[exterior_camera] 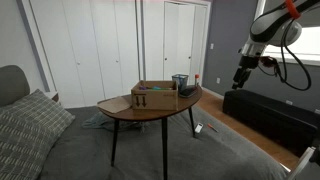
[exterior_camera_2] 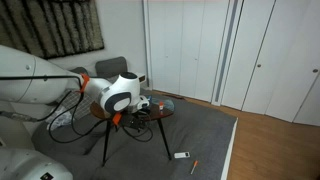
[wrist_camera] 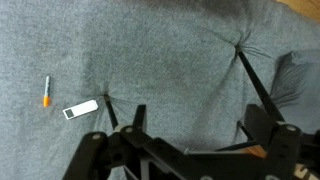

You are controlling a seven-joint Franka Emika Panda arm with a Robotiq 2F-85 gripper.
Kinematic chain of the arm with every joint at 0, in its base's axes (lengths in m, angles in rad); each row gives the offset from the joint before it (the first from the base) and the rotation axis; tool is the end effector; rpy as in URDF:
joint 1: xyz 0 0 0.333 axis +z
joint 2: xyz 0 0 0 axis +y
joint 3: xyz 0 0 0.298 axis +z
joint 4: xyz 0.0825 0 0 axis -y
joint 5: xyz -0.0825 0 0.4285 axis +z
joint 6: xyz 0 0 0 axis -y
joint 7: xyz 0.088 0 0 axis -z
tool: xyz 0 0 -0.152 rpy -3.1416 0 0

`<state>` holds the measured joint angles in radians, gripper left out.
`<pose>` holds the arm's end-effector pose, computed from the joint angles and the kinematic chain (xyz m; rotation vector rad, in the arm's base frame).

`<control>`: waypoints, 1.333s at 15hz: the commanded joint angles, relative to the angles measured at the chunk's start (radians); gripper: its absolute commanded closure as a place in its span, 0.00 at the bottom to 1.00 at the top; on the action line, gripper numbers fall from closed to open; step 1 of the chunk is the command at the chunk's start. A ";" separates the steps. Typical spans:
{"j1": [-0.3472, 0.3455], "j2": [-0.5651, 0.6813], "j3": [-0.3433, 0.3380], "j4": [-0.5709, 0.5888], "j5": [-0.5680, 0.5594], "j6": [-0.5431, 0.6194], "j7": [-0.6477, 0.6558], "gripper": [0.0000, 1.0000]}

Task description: Remove the blue paper glue stick from the desktop pen and pencil basket and move it into the cardboard box

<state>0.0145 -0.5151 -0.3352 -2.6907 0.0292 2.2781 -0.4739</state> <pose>0.4121 -0.1119 0.3053 -2.9793 -0.2532 -0.2094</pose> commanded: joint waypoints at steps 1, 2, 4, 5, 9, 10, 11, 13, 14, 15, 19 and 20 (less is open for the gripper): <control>-0.023 0.003 0.024 0.001 0.016 -0.003 -0.011 0.00; -0.023 0.003 0.024 0.001 0.016 -0.003 -0.011 0.00; -0.023 0.003 0.024 0.001 0.016 -0.003 -0.011 0.00; -0.023 0.003 0.024 0.001 0.016 -0.003 -0.011 0.00; -0.023 0.003 0.024 0.001 0.016 -0.003 -0.011 0.00; -0.032 0.015 0.051 0.018 -0.013 -0.008 0.018 0.00; -0.019 0.016 0.068 0.037 -0.013 -0.013 0.020 0.00; -0.008 0.030 0.129 0.101 -0.022 -0.052 0.080 0.00; 0.006 0.039 0.156 0.147 -0.011 -0.082 0.101 0.00; 0.009 0.060 0.197 0.199 -0.027 -0.106 0.140 0.00; 0.002 0.172 0.296 0.426 -0.106 -0.197 0.227 0.00; -0.004 0.207 0.305 0.486 -0.134 -0.216 0.232 0.00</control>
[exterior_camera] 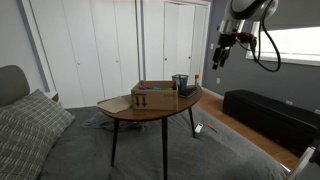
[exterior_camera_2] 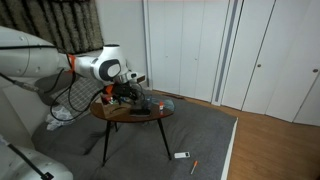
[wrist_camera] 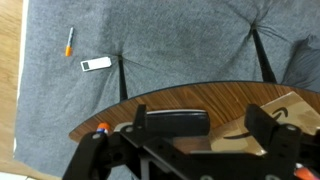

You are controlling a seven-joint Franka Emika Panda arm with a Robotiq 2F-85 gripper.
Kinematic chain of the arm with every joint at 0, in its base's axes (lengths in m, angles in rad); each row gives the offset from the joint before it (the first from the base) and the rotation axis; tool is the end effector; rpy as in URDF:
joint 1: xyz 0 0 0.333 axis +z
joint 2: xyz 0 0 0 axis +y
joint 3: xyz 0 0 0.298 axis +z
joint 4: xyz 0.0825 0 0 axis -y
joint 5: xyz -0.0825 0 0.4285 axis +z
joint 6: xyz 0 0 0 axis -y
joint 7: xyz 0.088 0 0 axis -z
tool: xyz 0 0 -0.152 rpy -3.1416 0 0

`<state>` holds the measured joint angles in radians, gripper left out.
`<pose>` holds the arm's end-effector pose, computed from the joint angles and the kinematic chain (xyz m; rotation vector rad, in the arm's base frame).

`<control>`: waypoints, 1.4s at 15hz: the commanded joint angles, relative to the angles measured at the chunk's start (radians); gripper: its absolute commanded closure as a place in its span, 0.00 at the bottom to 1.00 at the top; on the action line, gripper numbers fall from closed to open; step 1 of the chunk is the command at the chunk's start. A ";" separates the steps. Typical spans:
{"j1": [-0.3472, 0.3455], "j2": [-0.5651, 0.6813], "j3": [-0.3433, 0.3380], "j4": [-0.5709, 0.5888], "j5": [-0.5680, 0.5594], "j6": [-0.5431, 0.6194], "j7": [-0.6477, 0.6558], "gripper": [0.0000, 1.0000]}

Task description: Remove the blue paper glue stick from the desktop pen and pencil basket and move it into the cardboard box

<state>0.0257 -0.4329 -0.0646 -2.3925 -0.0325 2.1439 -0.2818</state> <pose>0.4917 -0.0211 0.4183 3.0718 0.4039 0.2814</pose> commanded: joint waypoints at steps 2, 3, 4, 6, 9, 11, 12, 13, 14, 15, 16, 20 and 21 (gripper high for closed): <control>-0.021 0.184 0.034 0.290 -0.122 -0.113 0.016 0.00; -0.014 0.220 0.020 0.341 -0.118 -0.131 -0.029 0.00; -0.012 0.255 0.010 0.386 -0.111 -0.133 -0.067 0.00; -0.014 0.200 0.017 0.313 -0.095 -0.093 -0.041 0.00; -0.021 0.282 0.007 0.401 -0.094 -0.110 -0.074 0.00; -0.022 0.299 0.007 0.417 -0.094 -0.114 -0.076 0.00; -0.022 0.300 0.007 0.418 -0.094 -0.114 -0.076 0.00; -0.022 0.299 0.007 0.419 -0.094 -0.115 -0.077 0.00; -0.022 0.299 0.007 0.420 -0.094 -0.116 -0.077 0.00; -0.021 0.341 0.001 0.460 -0.071 -0.114 -0.099 0.00; -0.020 0.367 -0.002 0.485 -0.046 -0.116 -0.116 0.00; -0.020 0.479 0.006 0.583 0.044 -0.135 -0.176 0.00; -0.023 0.510 0.011 0.610 0.059 -0.138 -0.192 0.00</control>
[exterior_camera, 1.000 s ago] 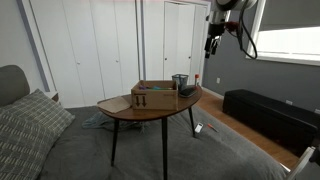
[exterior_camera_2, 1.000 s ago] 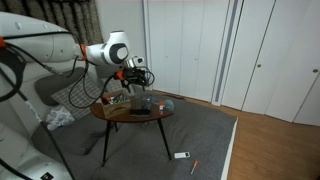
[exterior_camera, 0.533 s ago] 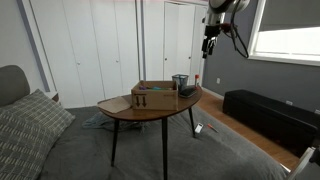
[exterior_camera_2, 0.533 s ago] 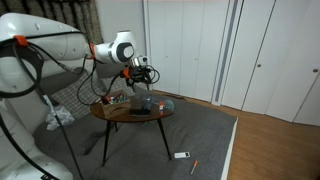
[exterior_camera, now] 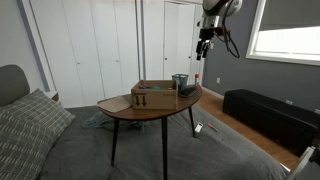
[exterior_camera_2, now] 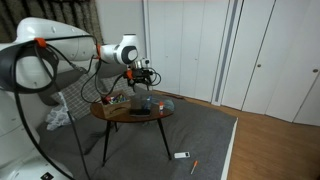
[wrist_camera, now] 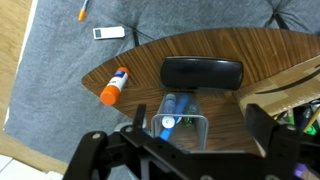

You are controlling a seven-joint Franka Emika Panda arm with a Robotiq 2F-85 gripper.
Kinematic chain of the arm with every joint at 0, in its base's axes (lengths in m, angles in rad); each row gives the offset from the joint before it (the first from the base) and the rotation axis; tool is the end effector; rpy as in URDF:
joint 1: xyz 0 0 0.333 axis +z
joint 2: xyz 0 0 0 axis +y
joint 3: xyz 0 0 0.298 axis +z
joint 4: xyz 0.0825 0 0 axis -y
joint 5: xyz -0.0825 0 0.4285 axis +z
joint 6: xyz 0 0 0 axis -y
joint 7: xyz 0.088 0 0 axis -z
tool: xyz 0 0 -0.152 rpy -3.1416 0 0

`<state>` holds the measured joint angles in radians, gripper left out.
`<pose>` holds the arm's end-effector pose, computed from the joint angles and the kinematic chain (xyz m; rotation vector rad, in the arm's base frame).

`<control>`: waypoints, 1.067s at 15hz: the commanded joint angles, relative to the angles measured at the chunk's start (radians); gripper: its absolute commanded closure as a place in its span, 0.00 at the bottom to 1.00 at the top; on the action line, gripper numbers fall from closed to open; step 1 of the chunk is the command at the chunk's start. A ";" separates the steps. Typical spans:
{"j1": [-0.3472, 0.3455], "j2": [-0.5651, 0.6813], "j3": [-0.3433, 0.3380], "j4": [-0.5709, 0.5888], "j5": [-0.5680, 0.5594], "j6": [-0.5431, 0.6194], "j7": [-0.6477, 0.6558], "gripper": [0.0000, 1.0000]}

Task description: Remove the blue paper glue stick from the desktop pen and pencil basket and move it into the cardboard box

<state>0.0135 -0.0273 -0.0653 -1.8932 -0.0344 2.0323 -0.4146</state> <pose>0.6193 -0.0356 0.4521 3.0108 0.5719 0.2378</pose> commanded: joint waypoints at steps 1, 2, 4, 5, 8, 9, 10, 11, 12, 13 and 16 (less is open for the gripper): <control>-0.014 0.136 0.016 0.138 0.074 -0.022 -0.070 0.00; -0.017 0.165 0.022 0.163 0.083 -0.025 -0.079 0.00; -0.022 0.218 0.034 0.208 0.085 -0.018 -0.085 0.04; -0.024 0.243 0.041 0.227 0.087 -0.010 -0.088 0.12; -0.029 0.304 0.058 0.271 0.073 0.013 -0.093 0.29; -0.032 0.321 0.063 0.283 0.074 0.015 -0.094 0.36; -0.033 0.337 0.066 0.293 0.064 0.027 -0.091 0.37; -0.035 0.350 0.068 0.301 0.056 0.035 -0.088 0.39; -0.037 0.362 0.070 0.308 0.050 0.046 -0.086 0.36; -0.040 0.374 0.072 0.315 0.051 0.049 -0.087 0.34; -0.049 0.400 0.080 0.326 0.053 0.063 -0.097 0.35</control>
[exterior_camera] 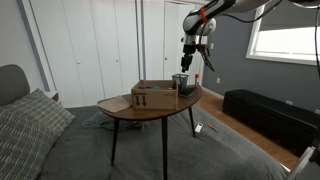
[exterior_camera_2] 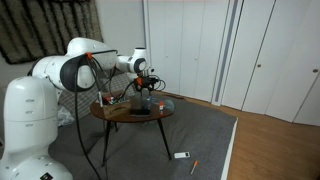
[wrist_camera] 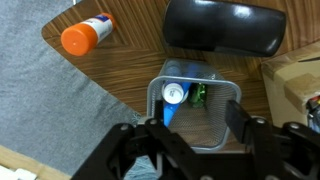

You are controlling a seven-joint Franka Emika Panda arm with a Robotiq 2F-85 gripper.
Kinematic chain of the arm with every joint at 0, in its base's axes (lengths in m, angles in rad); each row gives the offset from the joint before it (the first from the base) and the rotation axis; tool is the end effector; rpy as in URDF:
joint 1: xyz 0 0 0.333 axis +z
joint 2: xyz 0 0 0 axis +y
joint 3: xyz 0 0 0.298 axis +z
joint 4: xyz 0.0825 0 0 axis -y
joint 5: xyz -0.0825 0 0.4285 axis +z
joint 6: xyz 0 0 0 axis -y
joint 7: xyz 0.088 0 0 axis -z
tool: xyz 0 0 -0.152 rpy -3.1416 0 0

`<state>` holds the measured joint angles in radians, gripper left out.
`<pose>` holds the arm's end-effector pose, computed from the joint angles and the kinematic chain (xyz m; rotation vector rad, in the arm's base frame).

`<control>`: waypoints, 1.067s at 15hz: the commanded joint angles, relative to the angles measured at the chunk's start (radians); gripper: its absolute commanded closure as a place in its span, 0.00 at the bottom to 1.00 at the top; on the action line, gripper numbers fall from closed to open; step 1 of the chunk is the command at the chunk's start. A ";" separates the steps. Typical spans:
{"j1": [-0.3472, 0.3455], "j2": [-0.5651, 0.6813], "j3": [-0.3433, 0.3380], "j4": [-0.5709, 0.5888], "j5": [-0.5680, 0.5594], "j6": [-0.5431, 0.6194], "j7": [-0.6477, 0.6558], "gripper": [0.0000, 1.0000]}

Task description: Remove the blue paper glue stick from the desktop pen and pencil basket and move it into the cardboard box

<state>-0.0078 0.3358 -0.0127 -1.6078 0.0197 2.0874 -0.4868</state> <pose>0.7140 -0.0122 0.3701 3.0293 0.7074 0.2223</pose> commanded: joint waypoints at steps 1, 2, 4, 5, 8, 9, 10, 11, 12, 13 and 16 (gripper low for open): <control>-0.029 0.043 0.030 0.041 -0.003 0.015 -0.025 0.38; -0.030 0.049 0.031 0.043 -0.006 0.019 -0.025 0.40; -0.030 0.059 0.033 0.047 -0.013 0.028 -0.024 0.48; -0.031 0.063 0.034 0.048 -0.014 0.032 -0.024 0.50; -0.032 0.076 0.035 0.050 -0.017 0.049 -0.020 0.54; -0.031 0.080 0.033 0.050 -0.023 0.052 -0.017 0.53; -0.030 0.083 0.032 0.051 -0.029 0.054 -0.014 0.55; -0.030 0.086 0.032 0.052 -0.033 0.052 -0.014 0.54; -0.030 0.089 0.030 0.052 -0.038 0.055 -0.013 0.53; -0.031 0.092 0.031 0.053 -0.040 0.052 -0.012 0.53; -0.032 0.101 0.030 0.054 -0.049 0.047 -0.010 0.53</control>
<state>-0.0229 0.4126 -0.0001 -1.5835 -0.0026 2.1344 -0.4969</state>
